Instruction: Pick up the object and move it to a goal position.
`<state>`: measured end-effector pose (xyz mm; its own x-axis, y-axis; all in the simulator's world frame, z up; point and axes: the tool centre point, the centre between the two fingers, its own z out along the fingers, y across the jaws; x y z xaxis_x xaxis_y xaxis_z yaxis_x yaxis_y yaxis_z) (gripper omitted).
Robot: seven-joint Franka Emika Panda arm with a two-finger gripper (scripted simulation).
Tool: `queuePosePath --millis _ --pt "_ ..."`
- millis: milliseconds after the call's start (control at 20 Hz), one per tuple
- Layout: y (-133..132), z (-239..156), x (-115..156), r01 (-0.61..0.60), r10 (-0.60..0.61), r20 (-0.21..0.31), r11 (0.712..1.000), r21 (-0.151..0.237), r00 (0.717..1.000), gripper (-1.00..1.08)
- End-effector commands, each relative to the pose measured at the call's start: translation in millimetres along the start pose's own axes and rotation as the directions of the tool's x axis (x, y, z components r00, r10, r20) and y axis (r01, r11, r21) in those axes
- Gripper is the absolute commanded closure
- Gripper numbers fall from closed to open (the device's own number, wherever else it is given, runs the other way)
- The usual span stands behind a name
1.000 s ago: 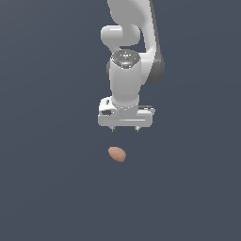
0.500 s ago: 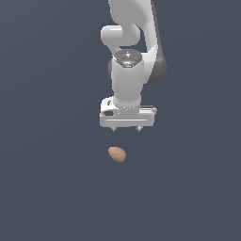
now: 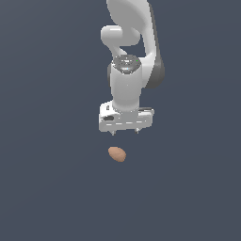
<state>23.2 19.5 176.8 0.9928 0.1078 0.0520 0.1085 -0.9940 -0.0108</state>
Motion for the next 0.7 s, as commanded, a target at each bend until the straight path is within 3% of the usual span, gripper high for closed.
queuePosePath --millis 0,300,650 --pt "2 5 2 0.048 -0.048 0.004 0.999 -0.002 0.999 -0.92" --pt "9 18 6 0.196 -0.196 0.014 0.981 -0.004 0.981 -0.92" --pt "17 36 12 0.373 -0.373 0.027 0.928 -0.001 0.927 -0.92"
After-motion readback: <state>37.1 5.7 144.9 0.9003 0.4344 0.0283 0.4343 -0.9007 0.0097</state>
